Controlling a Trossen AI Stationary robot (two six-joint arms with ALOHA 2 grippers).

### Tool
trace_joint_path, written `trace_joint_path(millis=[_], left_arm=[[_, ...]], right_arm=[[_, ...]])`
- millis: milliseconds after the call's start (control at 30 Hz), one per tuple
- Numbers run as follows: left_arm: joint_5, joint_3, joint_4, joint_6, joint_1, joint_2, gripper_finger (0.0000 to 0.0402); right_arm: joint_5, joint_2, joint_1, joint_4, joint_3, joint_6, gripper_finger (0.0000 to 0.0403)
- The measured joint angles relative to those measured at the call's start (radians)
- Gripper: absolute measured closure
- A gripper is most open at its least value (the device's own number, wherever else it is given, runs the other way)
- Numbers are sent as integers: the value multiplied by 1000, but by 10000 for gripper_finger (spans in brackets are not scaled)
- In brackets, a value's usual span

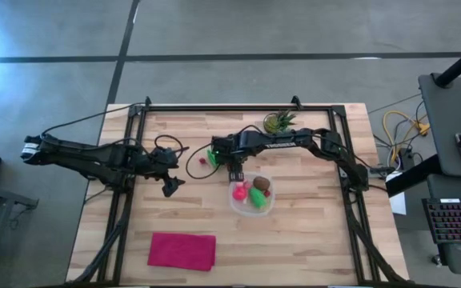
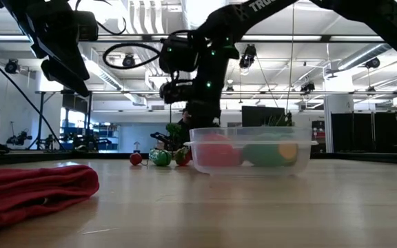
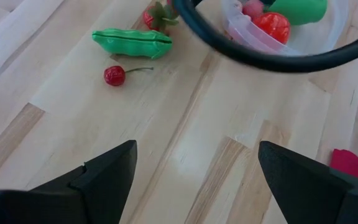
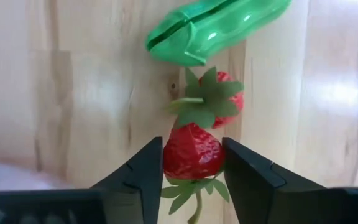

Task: Pick and placing Produce into tupperware
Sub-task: Put the right strawberry into the transparent container

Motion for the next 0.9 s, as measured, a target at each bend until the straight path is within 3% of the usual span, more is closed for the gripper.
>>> trace_joint_path(millis=[200, 367, 600, 900], left_arm=[[0, 0, 0, 0, 0, 0, 80], [0, 0, 0, 0, 0, 0, 80], [0, 0, 1, 0, 0, 0, 80], [0, -1, 0, 0, 0, 0, 80]], right_arm=[[-17, -6, 0, -270, 131, 74, 256], [-209, -70, 16, -515, 206, 112, 256], [-335, -105, 26, -524, 134, 242, 249], [-346, -118, 108, -535, -49, 276, 245]])
